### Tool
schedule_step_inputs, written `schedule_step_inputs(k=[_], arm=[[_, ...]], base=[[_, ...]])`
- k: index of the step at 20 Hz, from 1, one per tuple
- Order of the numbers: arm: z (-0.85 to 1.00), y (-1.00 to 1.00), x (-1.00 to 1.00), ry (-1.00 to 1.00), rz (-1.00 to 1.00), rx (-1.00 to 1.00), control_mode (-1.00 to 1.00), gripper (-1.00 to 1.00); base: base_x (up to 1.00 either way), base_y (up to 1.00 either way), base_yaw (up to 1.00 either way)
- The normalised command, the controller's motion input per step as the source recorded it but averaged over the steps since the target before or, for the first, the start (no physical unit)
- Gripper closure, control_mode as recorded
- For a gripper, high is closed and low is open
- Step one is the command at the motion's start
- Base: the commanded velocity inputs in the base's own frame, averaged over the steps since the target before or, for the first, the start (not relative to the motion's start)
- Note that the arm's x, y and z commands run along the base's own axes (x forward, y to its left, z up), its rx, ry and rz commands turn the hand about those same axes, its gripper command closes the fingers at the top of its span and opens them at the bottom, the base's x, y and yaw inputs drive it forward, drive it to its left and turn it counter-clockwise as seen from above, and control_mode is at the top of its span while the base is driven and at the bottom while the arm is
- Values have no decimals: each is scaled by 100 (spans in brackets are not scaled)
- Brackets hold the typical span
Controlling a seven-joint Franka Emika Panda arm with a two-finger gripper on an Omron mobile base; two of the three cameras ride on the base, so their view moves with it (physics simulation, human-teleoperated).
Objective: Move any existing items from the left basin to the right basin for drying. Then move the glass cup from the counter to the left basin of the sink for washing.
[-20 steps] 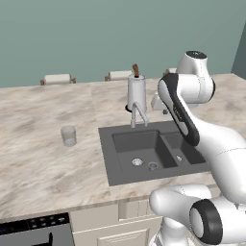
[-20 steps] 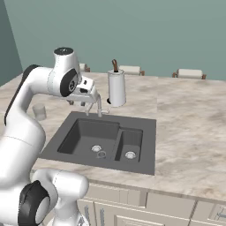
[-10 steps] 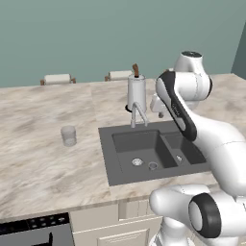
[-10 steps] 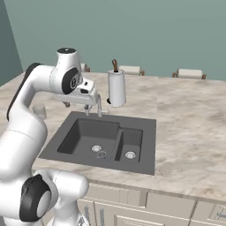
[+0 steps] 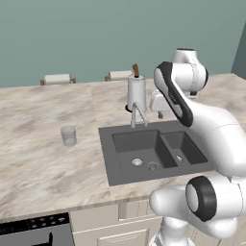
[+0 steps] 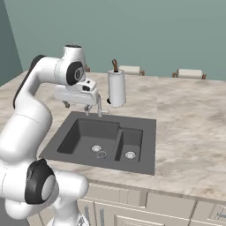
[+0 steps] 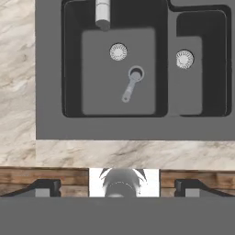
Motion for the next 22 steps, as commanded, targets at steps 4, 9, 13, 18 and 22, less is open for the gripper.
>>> schedule_step_inputs(k=[4, 9, 13, 18, 22], arm=[[0, -5, 0, 16, -1, 4, -100, -100], [-1, -3, 0, 11, 0, 3, -100, -100], [-5, 0, -5, 5, 0, 0, -100, -100], [-5, 0, -6, 5, 0, 0, -100, -100], [-2, 0, -21, 1, 0, 1, -100, -100]], base=[[0, 0, 0], [0, 0, 0], [0, 0, 0], [0, 0, 0], [0, 0, 0]])
